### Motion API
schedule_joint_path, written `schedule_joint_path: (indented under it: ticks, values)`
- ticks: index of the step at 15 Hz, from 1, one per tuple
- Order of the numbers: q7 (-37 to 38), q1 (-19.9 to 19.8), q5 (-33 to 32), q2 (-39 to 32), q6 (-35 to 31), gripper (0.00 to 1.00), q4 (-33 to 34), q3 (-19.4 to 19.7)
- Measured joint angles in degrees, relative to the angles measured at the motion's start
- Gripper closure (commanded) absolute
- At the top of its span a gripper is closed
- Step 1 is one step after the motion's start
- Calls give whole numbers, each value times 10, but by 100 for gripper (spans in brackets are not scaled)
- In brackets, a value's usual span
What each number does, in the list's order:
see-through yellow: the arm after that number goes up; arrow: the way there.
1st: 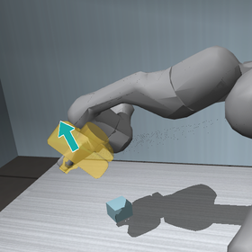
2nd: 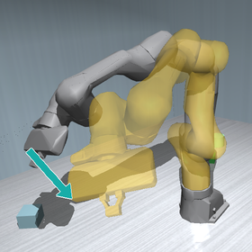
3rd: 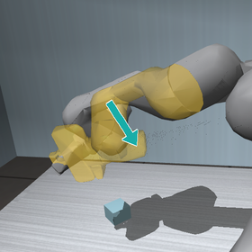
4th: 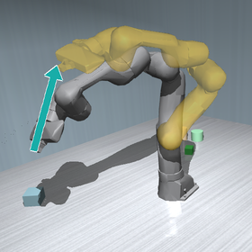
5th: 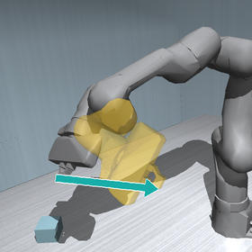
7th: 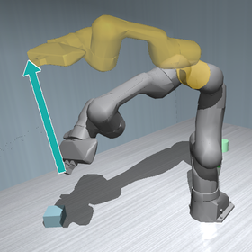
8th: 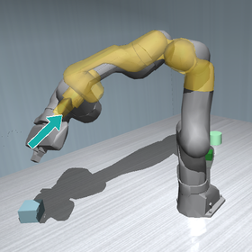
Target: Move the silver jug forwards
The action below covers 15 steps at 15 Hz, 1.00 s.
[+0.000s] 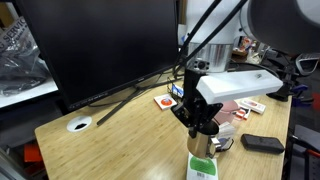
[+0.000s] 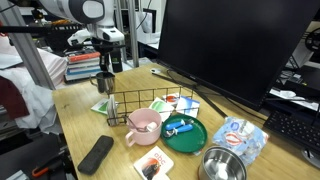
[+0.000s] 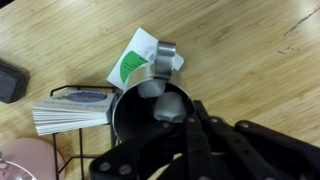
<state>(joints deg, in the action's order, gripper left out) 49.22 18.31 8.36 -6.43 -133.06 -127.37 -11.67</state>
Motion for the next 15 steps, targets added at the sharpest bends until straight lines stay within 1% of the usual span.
schedule_joint_path:
  ticks: [2,5,6,9,11,15]
  values:
    - [-3,-4,0,3,0,97,-5,0]
    - [-1,-1,0,-2,0,97,-3,-3]
    - [-1,-1,0,-2,0,99,-3,-3]
    - [-4,-1,0,-2,0,99,-5,-4]
    - [-28,0,-1,2,0,99,-13,-12]
    - [-108,3,-1,32,-1,99,-52,-36]
